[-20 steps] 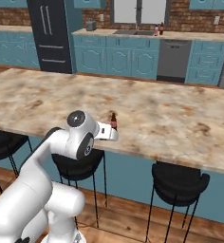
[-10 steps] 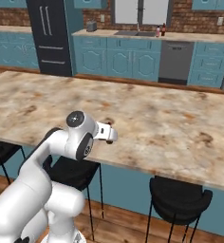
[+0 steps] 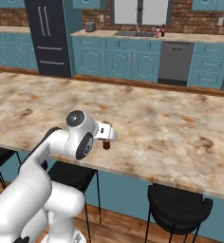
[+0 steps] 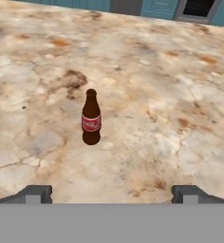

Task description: Place the large bottle from the dining counter next to the other large bottle outside the sink, and place the small bottle from the dining counter next to the other small bottle inside the sink.

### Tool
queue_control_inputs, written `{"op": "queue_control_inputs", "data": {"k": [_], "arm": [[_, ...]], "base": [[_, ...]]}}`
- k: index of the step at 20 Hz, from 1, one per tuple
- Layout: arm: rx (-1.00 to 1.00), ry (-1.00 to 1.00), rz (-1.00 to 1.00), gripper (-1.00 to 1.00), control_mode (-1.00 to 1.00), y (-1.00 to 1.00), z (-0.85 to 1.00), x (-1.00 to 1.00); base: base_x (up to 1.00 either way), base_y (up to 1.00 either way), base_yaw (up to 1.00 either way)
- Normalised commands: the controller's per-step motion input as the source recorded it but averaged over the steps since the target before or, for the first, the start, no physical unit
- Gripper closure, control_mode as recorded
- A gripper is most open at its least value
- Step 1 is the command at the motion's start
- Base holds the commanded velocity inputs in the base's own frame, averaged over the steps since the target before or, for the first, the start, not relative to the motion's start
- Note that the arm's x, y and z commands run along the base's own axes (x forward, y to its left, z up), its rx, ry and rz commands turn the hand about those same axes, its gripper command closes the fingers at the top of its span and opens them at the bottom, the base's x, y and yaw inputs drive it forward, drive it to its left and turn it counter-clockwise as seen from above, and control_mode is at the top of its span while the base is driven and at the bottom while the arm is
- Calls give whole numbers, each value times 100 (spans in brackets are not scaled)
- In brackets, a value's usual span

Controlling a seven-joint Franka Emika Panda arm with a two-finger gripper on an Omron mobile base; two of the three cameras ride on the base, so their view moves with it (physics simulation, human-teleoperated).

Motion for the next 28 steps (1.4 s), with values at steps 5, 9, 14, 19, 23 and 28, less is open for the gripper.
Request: {"op": "queue_control_inputs", "data": {"k": [5, 9, 14, 19, 23, 28], "arm": [[0, 0, 0, -100, 100, 0, 0, 0], [0, 0, 0, -100, 100, 0, 0, 0], [0, 0, 0, -100, 100, 0, 0, 0], [7, 0, 0, -100, -100, 0, -9, 4], [18, 5, 0, -100, -100, 0, -13, 9], [3, 6, 0, -100, -100, 4, -9, 10]], "base": [[25, -8, 0], [3, 0, 0], [2, 0, 0], [1, 0, 0], [0, 0, 0], [0, 0, 0]]}}
